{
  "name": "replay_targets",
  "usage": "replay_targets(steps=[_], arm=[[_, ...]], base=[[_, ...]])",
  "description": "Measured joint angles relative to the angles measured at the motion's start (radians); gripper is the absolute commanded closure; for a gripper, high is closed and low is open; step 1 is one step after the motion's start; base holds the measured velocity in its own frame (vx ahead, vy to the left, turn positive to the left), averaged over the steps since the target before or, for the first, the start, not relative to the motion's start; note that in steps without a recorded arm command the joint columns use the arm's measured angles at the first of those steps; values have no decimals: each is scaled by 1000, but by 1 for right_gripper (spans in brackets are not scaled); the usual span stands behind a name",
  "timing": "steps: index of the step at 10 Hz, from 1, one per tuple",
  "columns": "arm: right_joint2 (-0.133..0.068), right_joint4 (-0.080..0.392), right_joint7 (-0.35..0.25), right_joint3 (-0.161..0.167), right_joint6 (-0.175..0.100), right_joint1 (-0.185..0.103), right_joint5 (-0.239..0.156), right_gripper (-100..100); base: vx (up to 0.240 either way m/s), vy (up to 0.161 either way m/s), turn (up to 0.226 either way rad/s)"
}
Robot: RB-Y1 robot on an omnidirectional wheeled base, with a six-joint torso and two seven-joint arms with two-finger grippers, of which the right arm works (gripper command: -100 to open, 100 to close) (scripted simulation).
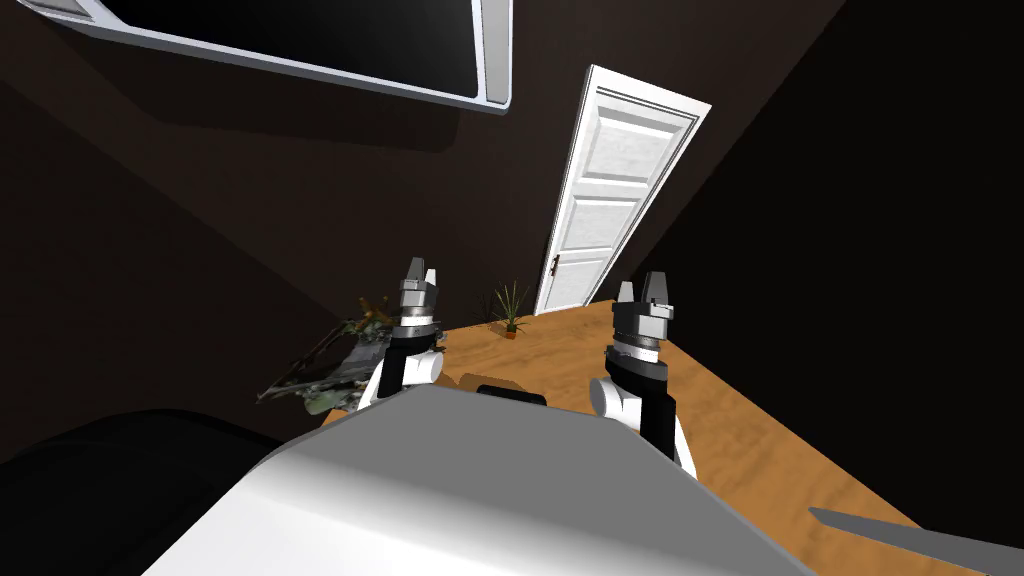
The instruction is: Pull the door open
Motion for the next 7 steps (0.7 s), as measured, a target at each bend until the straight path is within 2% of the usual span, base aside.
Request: replay_targets(steps=[2, 4, 7], arm=[[-9, 30, -28, -2, -13, 2, -17, -100], [-19, 74, -67, -9, -28, -6, -40, -100], [-28, 127, -115, -18, -35, -25, -68, -100]], base=[[119, -43, 174], [132, -67, 200], [75, -77, 136]])
